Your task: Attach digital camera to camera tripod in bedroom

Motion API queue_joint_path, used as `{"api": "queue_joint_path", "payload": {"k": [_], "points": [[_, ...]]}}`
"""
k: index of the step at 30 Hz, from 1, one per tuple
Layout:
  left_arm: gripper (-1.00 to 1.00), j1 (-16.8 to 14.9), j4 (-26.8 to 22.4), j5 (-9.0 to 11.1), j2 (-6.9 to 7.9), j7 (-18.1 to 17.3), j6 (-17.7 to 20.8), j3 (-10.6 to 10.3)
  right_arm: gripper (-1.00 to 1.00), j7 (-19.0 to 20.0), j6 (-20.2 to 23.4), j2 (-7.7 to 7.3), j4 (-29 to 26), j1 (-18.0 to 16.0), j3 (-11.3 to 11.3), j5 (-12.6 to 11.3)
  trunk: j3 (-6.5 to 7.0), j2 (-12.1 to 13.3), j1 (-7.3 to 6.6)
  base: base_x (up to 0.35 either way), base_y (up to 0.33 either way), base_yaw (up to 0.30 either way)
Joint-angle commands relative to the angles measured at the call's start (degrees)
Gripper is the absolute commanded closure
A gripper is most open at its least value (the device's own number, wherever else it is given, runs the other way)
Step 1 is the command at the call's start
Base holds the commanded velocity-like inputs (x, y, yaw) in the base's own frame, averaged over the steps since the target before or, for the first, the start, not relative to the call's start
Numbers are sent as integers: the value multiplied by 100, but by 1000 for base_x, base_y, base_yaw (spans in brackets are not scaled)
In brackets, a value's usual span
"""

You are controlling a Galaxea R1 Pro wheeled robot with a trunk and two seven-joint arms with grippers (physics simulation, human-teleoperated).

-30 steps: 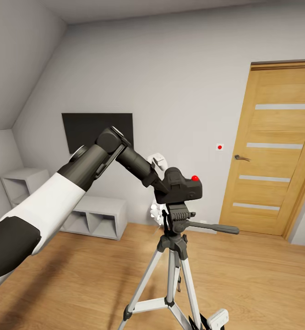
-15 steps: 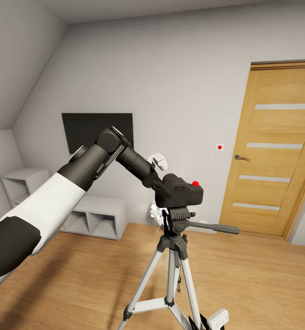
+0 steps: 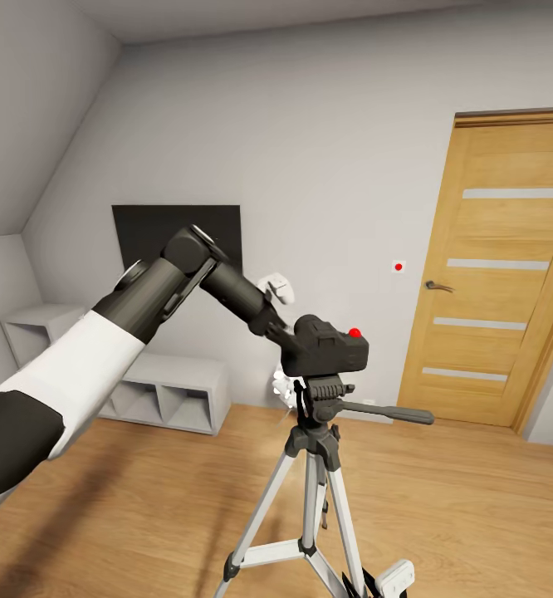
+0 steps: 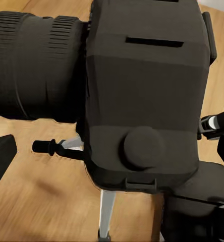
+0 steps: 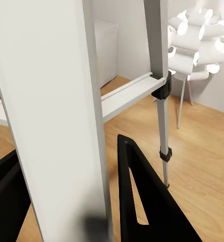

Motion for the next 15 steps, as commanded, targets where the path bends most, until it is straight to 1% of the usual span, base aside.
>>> {"api": "queue_joint_path", "payload": {"k": [1,5,8,9,10,11,13,14,15], "points": [[-100,-5,-62,-58,43,-56,60,-3,100,34,-13,-2,-1,-2,35,-35,-3,-4,2,0,0,0],[-100,-7,-208,-53,125,-56,60,8,100,34,-13,-2,-1,-2,34,-34,-3,-4,2,0,0,0],[-100,-8,-275,-43,227,-56,60,23,100,34,-13,-2,-1,-2,34,-33,-3,-4,2,0,0,0],[-100,-8,-289,-37,282,-56,60,45,100,34,-13,-2,-1,-2,36,-35,-3,-4,2,0,0,0],[-100,-8,-303,-30,349,-56,60,86,100,34,-13,-2,-1,-2,35,-36,-3,-4,2,0,0,0],[-100,-8,-312,-27,385,-56,60,114,100,34,-13,-2,-1,-2,35,-35,-3,-4,2,0,0,0],[-100,-8,-397,-14,537,-56,60,272,100,34,-13,-2,-1,-2,37,-34,-3,-4,2,0,0,0],[-100,-9,-426,-12,577,-56,60,316,100,34,-13,-2,-1,-2,37,-34,-3,-4,2,0,0,0],[-100,-9,-487,-9,660,-56,60,397,100,34,-13,-2,-1,-2,36,-33,-3,-4,2,0,0,0]]}}
